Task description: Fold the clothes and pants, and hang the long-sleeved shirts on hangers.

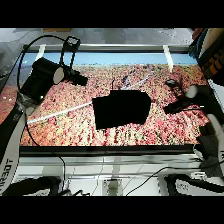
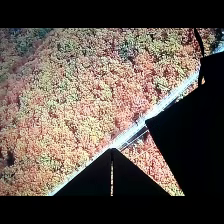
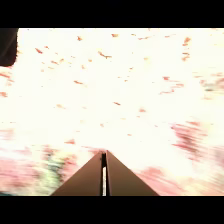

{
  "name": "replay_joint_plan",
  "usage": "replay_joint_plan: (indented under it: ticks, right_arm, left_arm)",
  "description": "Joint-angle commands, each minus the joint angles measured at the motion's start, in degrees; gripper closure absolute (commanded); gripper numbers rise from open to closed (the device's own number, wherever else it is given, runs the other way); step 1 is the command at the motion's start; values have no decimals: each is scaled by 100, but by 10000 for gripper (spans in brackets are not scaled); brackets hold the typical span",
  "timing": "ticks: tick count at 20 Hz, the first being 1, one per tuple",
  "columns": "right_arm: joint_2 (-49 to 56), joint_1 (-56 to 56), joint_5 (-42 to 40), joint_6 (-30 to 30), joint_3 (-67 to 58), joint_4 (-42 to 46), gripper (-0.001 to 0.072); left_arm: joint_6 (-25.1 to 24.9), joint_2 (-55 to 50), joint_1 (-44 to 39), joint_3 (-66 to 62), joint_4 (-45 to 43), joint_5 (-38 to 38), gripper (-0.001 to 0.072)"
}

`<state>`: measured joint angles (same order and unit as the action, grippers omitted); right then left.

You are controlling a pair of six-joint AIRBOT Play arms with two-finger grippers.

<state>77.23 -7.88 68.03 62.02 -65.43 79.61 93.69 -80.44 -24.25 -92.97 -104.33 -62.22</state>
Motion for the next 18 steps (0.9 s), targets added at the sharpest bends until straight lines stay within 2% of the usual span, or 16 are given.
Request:
replay_joint_plan:
  ticks: [1,2,3,4,5,6,9,12,15,18]
  right_arm:
    - [76,-1565,313,-1805,376,-4354,695]
    - [96,-1703,114,-1725,533,-4750,658]
    - [107,-1705,-186,-1475,656,-4793,393]
    - [136,-1609,-507,-1150,750,-4706,178]
    - [212,-1429,-723,-916,785,-4538,111]
    - [339,-1202,-876,-680,782,-4378,78]
    - [820,-468,-1373,260,780,-4317,77]
    - [1152,103,-2033,660,654,-4315,78]
    - [1596,275,-1947,1071,129,-4002,77]
    - [2157,249,-1147,1617,-671,-2973,77]
  left_arm:
    - [-2,4,7,2,-2,2,699]
    - [-2,2,7,2,-2,4,699]
    - [-2,0,7,2,-2,4,699]
    - [-2,-7,4,2,0,4,699]
    - [-2,-13,4,4,0,2,699]
    - [-2,-20,4,4,2,4,699]
    - [-2,-20,2,4,48,-2,699]
    - [-2,-20,2,4,197,-2,699]
    - [-2,-20,4,4,195,2,699]
    - [-4,-20,4,4,192,0,699]
